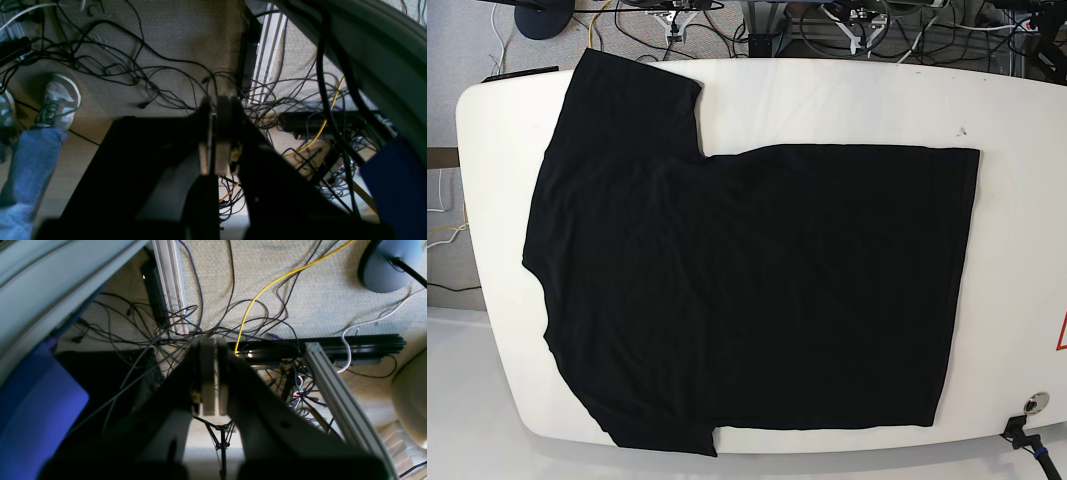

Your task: Fold the T-shirt properly

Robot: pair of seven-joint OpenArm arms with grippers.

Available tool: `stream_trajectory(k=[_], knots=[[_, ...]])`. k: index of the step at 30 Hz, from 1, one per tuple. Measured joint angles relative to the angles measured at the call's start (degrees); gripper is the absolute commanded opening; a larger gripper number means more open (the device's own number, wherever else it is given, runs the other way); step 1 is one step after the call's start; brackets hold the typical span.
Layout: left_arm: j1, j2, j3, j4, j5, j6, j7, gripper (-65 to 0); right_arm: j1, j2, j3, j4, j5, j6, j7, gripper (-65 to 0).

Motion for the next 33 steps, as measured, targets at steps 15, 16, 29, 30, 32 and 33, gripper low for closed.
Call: stream_trajectory(k=[15, 16, 29, 30, 32, 33], knots=[[0.2, 0.0, 0.2, 0.7, -0.1, -0.1, 0.0, -63.8, 0.0, 0.4, 0.1, 0.5, -0.1, 0.6, 1.0, -64.2], [0.2, 0.0, 0.2, 0.8, -0.1, -0.1, 0.0, -63.9, 0.0, 0.4, 0.0, 0.5, -0.1, 0.6, 1.0, -64.3], [1.0, -0.8, 0.3, 1.3, -0.3, -0.4, -1.1, -64.9, -1.0, 1.1, 0.0, 1.6, 0.1, 0.9, 0.9, -64.2], [1.2, -1.0, 0.4, 1.7, -0.3, -0.4, -1.1, -65.0, -1.4, 1.4, -0.1, 2.0, 0.1, 0.9, 0.9, -64.5], [1.4, -1.6, 0.3, 2.8, -0.4, -0.4, -1.0, -65.0, -2.1, 2.3, -0.4, 2.3, 0.1, 1.0, 0.5, -64.8], [1.0, -1.0, 0.4, 2.0, -1.0, 0.4, -0.7, -65.0, -2.0, 2.0, -0.3, 2.3, 0.1, 0.8, 1.2, -64.6]])
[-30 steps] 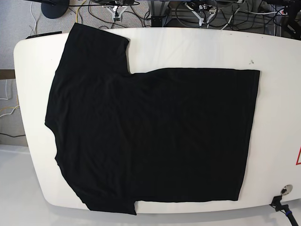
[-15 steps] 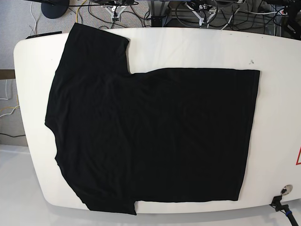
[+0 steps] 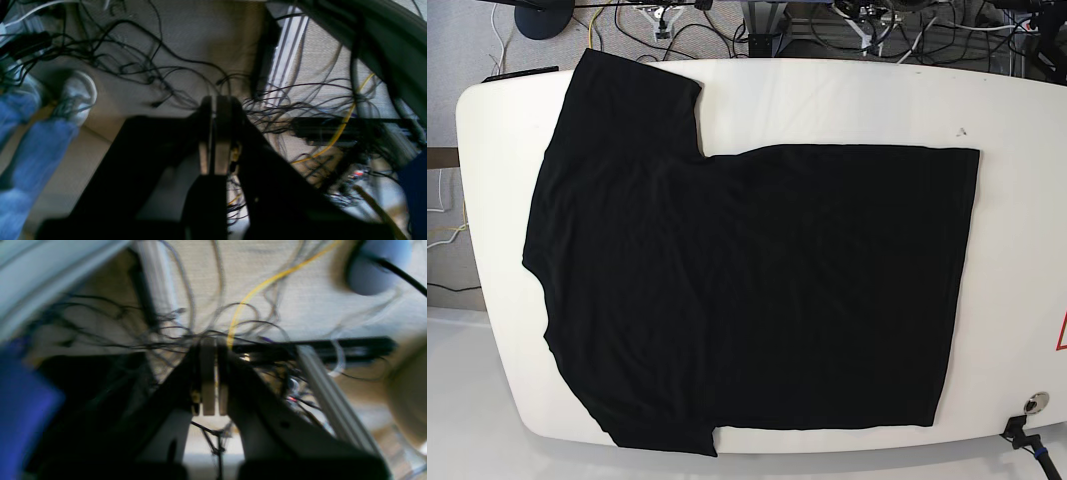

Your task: Fold the T-shirt properly

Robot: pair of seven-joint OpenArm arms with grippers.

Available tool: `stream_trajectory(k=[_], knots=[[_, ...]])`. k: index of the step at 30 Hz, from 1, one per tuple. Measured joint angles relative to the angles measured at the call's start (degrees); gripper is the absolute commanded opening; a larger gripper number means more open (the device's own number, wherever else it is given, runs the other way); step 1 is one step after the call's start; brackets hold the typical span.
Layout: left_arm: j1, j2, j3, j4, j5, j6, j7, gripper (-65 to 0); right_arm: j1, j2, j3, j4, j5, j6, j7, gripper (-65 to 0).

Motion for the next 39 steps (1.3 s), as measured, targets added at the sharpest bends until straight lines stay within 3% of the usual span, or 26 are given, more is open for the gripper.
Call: stream_trajectory(k=[2, 39], knots=[[-0.5, 0.9, 0.1, 0.0, 0.0, -1.2, -0.2, -65.0, 0.3, -1.3, 0.1, 0.5, 0.0, 0.9, 0.4, -64.5], [-0.8, 0.2, 0.2, 0.5, -0.4, -1.7, 0.7, -65.0, 0.2, -0.5, 0.1, 1.1, 0.0, 0.8, -0.2, -64.8]])
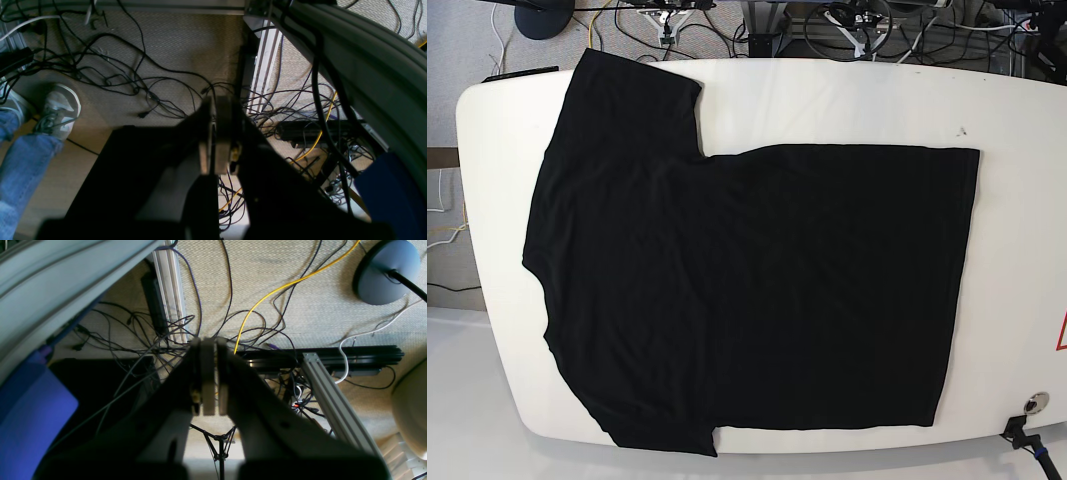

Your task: Fold the T-shirt properly

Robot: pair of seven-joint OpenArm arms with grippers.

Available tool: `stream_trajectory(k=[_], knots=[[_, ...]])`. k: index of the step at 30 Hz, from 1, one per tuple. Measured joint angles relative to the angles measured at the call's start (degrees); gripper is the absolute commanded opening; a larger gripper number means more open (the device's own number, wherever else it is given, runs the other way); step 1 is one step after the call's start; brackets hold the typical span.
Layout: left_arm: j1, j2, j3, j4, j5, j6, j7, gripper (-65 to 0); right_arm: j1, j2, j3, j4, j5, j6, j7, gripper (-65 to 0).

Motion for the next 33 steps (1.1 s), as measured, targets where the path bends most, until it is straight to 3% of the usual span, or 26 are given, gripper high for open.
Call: stream_trajectory(k=[33], knots=[[0.5, 0.3, 0.1, 0.5, -0.7, -0.4, -2.1, -64.9, -0.3, 0.0, 0.1, 0.4, 0.0, -0.3, 0.0, -64.8]])
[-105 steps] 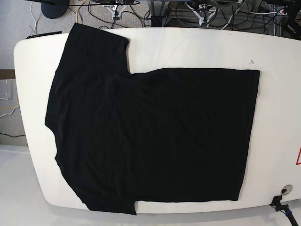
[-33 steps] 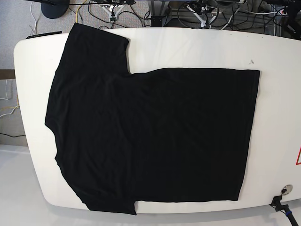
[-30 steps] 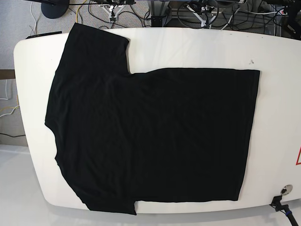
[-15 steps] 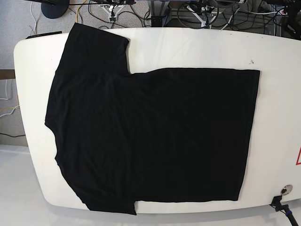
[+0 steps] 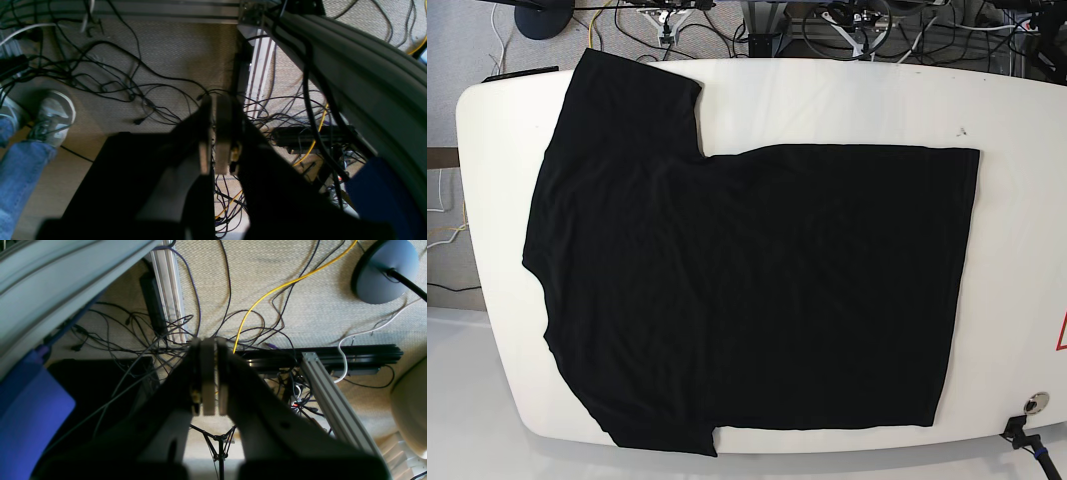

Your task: Fold the T-shirt properly

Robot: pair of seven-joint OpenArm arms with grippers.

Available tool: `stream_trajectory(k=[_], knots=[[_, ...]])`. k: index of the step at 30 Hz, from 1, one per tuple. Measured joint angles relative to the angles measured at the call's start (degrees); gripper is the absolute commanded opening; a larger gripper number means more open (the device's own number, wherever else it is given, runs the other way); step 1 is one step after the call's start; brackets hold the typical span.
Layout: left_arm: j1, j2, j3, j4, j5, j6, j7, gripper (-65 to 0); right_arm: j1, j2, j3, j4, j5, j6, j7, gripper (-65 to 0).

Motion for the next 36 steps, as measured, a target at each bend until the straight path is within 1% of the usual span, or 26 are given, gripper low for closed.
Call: stream_trajectory(k=[18, 26, 36], knots=[[0.0, -0.2, 0.1, 0.4, 0.0, 0.0, -0.2, -64.7, -0.2, 0.1, 0.1, 0.4, 0.0, 0.1, 0.0, -64.8], [0.2, 0.0, 0.3, 0.5, 0.0, 0.0, -0.3, -65.0, 0.0, 0.1, 0.1, 0.3, 0.2, -0.6, 0.0, -64.8], [0.3, 0.0, 0.1, 0.8, -0.2, 0.0, -0.3, -64.8, -0.2, 0.3, 0.0, 0.4, 0.2, -0.6, 0.0, -65.0]])
